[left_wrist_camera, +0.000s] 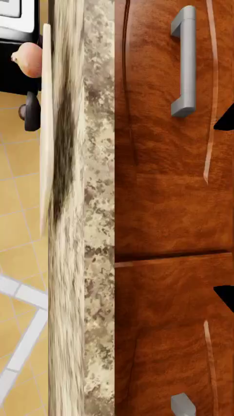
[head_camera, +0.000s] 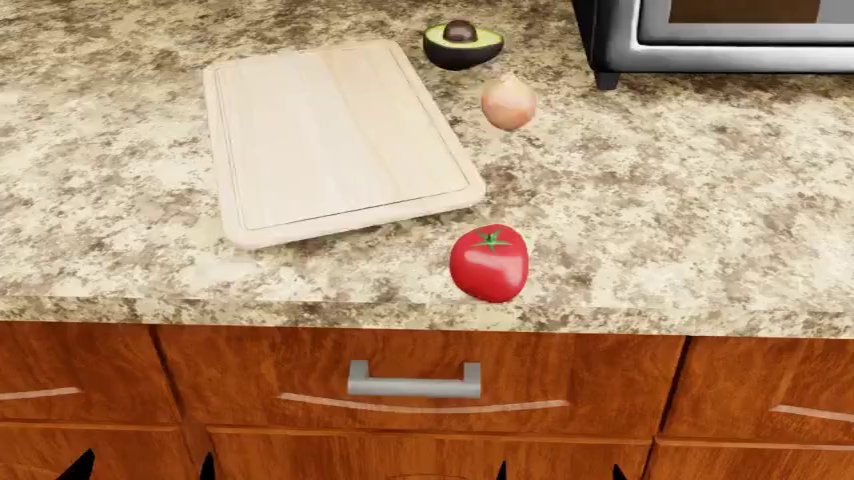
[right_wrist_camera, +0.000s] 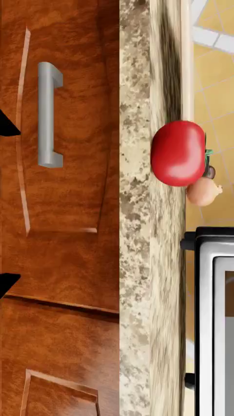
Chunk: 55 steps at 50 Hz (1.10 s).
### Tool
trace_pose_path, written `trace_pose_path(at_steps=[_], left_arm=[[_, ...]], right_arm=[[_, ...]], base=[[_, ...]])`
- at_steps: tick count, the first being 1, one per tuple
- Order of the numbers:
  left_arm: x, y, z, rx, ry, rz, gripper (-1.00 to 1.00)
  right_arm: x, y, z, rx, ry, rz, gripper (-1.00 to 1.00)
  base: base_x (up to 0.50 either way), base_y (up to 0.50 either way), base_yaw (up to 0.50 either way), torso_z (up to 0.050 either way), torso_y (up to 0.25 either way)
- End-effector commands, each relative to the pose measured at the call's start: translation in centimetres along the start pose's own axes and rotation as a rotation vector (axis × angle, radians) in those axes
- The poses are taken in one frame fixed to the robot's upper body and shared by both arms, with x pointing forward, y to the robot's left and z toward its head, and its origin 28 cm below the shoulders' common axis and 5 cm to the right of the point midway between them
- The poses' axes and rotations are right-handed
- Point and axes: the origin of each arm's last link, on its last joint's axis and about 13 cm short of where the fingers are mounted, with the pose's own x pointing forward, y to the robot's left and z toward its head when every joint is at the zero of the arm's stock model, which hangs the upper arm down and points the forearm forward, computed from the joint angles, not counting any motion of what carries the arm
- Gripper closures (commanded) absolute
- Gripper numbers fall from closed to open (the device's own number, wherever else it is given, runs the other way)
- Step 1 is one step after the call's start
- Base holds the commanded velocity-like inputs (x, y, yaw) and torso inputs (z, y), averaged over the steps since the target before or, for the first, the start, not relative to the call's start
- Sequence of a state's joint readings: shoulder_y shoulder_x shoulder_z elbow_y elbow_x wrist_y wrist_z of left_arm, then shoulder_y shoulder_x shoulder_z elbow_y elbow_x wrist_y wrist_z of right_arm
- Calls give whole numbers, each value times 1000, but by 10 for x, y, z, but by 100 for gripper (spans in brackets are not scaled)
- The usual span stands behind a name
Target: Place the avocado, onion, tomato and bell pepper on the cutting board.
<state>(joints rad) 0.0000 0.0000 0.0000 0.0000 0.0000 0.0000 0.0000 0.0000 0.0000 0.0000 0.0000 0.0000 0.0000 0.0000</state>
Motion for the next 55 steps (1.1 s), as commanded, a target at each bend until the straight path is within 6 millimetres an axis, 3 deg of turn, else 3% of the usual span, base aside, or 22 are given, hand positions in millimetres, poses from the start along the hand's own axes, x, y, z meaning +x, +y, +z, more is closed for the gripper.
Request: trace_pose_path(at_steps=[1,43,51,55], left_arm=[[0,0,0,0,0,0,-100],[-4,0,5,12,-59,3,-100],[-10,2,15,29,-53,24,-100],[-11,13,38,17,-53,78,-100]], right_arm=[[0,0,0,0,0,0,-100],[-2,0,0,-26,12,-30,-100],[-4,1,14,-72,-23,-13,-100],[-3,0,36,-78,-57,-20,-100]], base=[[0,0,0,0,0],[0,26,0,0,0],[0,0,0,0,0],[0,0,0,0,0]])
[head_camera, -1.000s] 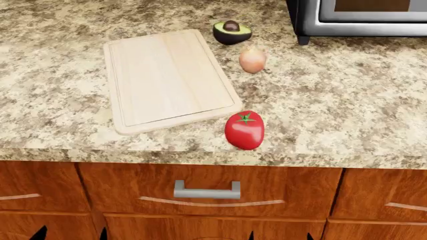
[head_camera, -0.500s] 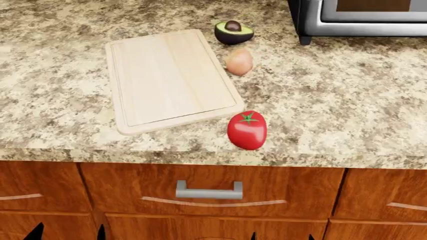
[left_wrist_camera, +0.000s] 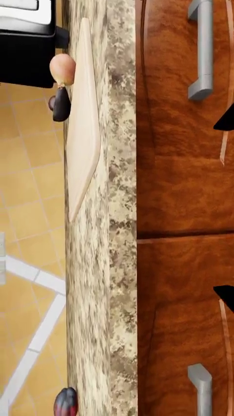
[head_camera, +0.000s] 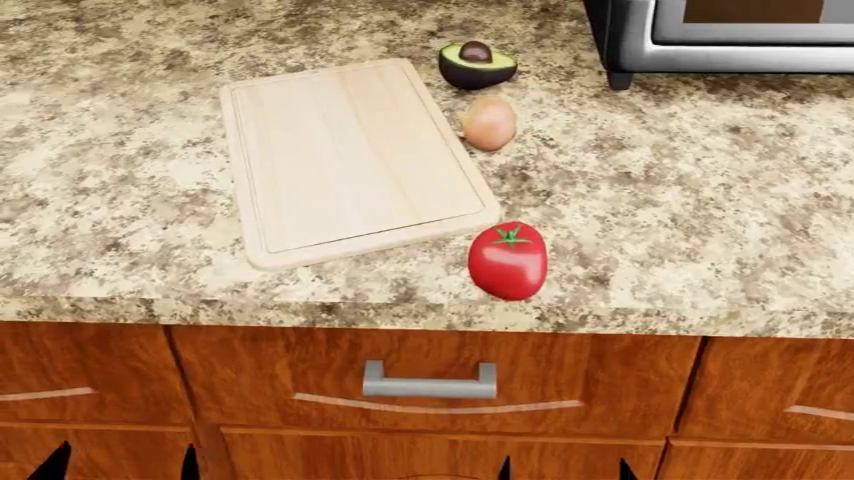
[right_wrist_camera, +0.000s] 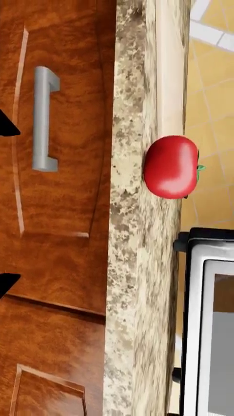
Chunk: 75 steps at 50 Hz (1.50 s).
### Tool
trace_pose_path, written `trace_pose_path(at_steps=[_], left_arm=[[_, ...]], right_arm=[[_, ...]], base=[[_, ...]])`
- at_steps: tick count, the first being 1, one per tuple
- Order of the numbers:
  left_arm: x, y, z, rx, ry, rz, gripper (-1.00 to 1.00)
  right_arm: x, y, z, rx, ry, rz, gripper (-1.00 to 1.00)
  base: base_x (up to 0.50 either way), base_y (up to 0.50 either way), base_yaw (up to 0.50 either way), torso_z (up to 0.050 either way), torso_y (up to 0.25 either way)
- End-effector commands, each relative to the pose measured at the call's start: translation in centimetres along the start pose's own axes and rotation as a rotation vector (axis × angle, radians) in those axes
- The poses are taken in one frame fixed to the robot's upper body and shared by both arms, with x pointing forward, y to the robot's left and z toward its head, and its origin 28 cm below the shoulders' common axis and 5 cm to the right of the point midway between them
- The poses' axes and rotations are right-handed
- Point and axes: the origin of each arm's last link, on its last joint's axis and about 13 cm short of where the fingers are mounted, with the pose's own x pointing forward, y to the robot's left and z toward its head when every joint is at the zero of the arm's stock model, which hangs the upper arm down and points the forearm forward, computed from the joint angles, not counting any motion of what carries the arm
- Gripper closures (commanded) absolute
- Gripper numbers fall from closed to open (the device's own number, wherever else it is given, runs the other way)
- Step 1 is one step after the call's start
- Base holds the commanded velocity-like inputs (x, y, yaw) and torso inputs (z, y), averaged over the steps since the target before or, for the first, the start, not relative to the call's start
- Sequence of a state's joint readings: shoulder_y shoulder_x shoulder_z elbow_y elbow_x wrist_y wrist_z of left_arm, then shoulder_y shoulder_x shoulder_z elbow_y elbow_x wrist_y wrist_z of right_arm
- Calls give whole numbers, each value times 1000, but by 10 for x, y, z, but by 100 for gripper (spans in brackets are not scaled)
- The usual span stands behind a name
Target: Place the avocado, onion, tomato and bell pepper on the cutting board.
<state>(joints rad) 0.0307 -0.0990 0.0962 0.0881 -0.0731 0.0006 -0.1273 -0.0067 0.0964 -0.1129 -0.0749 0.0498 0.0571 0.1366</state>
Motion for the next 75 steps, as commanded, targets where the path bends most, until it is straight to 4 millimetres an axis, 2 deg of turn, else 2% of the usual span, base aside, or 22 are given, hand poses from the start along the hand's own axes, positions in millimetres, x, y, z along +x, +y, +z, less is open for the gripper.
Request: trace_pose_path(at_steps=[1,11,19,25,31,34,40,45,50,56,62,68,75], left_arm=[[-2,13,34,-1,-12,60,-100],[-4,23,93,-28,-85,31,-100],[1,37,134,12,-144,22,-100],[12,50,163,63,-204,55,-100],[24,63,201,107,-255,66,-100],[29,69,215,126,-250,104,-100],[33,81,256,150,-253,96,-100],[36,93,301,153,-317,130,-100],[45,101,324,150,-293,138,-100],[54,109,343,122,-260,123,-100],[44,109,352,132,-255,82,-100],[29,105,360,140,-276,40,-100],[26,104,362,166,-303,20,-100]], right_arm=[[0,-2,34,-37,-61,-3,-100],[3,-8,101,-32,-180,-25,-100],[14,-20,151,-112,-235,-40,-100],[21,-30,183,-157,-276,-54,-100],[32,-41,214,-196,-280,-84,-100],[37,-46,233,-118,-267,-53,-100],[51,-55,275,-178,-284,-27,-100],[54,-60,305,-253,-292,-21,-100],[57,-63,327,-275,-287,-5,-100],[60,-69,351,-262,-261,8,-100],[62,-68,368,-247,-251,10,-100],[64,-66,373,-240,-250,8,-100],[66,-61,365,-245,-244,23,-100]], base=[[0,0,0,0,0],[0,0,0,0,0],[0,0,0,0,0],[0,0,0,0,0],[0,0,0,0,0],[0,0,0,0,0],[0,0,0,0,0],[0,0,0,0,0],[0,0,0,0,0],[0,0,0,0,0],[0,0,0,0,0],[77,0,0,0,0],[295,0,0,0,0]])
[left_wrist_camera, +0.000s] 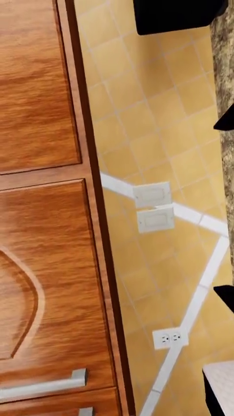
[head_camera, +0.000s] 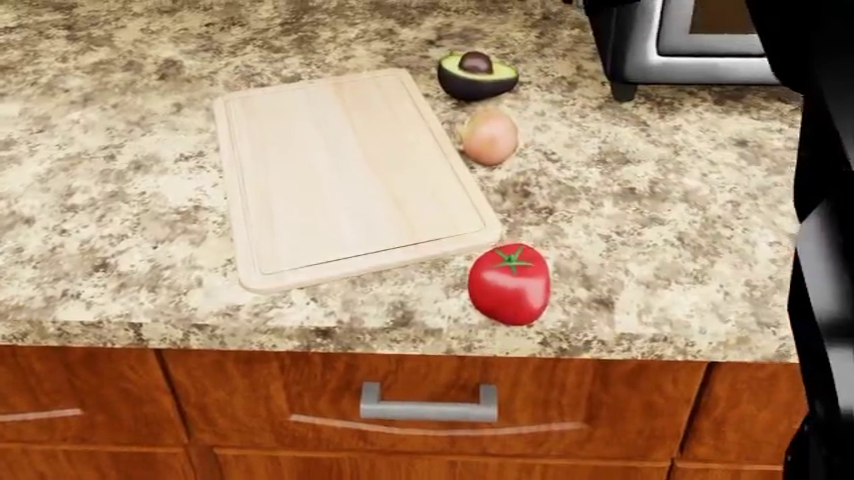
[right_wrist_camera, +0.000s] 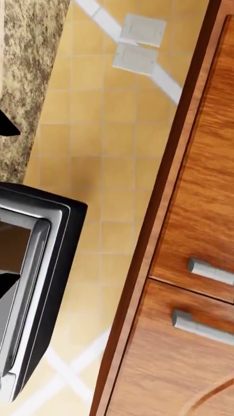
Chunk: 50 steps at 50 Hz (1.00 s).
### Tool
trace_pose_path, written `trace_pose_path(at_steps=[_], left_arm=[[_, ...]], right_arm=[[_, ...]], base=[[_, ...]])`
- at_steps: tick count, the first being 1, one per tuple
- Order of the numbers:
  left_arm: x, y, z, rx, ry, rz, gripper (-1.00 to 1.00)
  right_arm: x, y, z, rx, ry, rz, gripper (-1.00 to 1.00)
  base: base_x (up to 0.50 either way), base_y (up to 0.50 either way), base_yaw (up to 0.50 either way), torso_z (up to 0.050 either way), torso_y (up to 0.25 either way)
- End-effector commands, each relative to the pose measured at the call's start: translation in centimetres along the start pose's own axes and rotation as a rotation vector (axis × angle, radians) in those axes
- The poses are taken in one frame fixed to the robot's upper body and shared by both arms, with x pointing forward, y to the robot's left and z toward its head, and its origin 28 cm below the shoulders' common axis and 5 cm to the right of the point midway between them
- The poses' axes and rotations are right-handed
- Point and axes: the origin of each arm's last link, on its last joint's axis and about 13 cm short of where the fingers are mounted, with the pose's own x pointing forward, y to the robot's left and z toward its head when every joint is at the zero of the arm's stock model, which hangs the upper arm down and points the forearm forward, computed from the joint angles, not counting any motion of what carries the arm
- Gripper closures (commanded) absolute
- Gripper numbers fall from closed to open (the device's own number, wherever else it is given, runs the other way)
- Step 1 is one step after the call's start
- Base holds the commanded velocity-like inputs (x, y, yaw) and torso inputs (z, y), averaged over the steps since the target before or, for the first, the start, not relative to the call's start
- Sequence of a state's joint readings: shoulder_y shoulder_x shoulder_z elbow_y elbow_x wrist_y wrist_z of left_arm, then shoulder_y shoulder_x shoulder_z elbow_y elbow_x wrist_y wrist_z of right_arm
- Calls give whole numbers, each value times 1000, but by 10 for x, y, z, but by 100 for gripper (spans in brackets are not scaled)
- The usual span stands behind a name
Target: Place the avocado, onion, tomato and bell pepper on the cutting board.
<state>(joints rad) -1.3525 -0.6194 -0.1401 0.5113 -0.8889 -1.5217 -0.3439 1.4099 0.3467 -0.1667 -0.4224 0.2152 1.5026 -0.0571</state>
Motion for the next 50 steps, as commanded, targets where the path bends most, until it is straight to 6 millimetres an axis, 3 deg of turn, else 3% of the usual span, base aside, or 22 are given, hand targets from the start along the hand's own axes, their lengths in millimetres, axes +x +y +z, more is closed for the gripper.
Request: trace_pose_path(at_steps=[1,17,50], left_arm=[[-9,5,15,14,-24,-36,-100],[-19,6,20,25,-69,-47,-100],[-18,5,16,22,-54,-58,-100]], right_arm=[[4,2,7,0,9,21,-100],[-5,3,11,-20,11,28,-100],[-8,2,15,-33,16,30,-100]], base=[[387,0,0,0,0],[386,0,0,0,0],[372,-32,0,0,0]])
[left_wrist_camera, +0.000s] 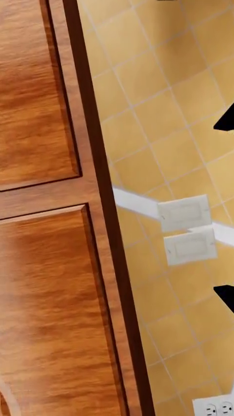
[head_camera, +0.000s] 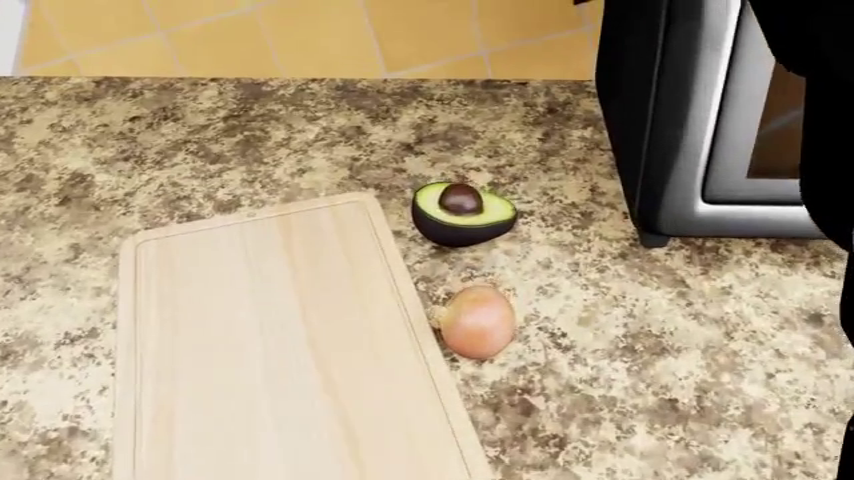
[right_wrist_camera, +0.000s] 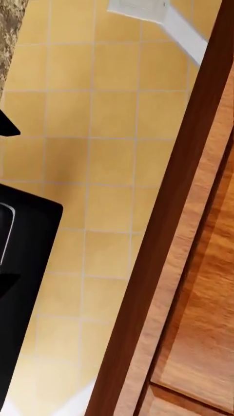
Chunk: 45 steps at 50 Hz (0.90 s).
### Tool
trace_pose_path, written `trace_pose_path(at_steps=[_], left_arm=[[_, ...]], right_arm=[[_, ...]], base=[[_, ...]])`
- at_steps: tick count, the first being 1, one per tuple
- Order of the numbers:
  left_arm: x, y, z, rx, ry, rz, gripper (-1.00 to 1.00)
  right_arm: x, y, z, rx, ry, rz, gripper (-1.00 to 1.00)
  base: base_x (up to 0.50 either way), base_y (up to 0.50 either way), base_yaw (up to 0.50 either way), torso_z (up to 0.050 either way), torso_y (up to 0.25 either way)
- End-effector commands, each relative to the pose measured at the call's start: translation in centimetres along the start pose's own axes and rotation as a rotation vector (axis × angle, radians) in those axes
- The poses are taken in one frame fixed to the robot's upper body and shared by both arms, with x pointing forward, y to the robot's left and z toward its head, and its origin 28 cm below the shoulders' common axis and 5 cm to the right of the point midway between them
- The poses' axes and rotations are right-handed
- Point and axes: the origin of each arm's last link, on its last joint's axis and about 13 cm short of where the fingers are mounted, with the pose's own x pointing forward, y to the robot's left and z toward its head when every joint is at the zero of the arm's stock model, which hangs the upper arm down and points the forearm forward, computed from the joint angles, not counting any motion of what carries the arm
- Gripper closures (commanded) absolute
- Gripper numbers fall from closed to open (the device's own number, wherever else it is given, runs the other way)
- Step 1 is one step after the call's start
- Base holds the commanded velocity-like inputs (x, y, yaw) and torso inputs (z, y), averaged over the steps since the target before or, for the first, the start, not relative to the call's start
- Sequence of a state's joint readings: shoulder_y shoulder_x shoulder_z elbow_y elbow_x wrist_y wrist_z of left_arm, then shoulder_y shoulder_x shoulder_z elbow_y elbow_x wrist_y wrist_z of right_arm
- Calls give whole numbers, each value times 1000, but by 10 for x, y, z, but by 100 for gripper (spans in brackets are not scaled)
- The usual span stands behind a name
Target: Place the avocado, onion, tomato and bell pepper on the cutting board.
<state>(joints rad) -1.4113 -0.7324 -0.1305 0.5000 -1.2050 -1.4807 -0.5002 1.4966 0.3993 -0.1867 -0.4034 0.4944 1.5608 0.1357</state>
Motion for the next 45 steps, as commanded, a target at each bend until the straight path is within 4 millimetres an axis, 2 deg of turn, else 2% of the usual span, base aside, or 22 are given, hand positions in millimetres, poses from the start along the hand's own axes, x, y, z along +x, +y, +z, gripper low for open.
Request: trace_pose_path(at_steps=[1,30,45], left_arm=[[-1,0,-1,0,2,-1,-100],[-2,1,-2,-3,1,-4,-100],[-3,0,-4,-2,11,-4,-100]], right_arm=[[-3,1,1,-19,2,2,-100],[-2,5,12,-47,-3,44,-100],[-11,15,20,-196,-101,231,-100]], base=[[234,0,0,0,0],[125,0,0,0,0],[0,0,0,0,1]])
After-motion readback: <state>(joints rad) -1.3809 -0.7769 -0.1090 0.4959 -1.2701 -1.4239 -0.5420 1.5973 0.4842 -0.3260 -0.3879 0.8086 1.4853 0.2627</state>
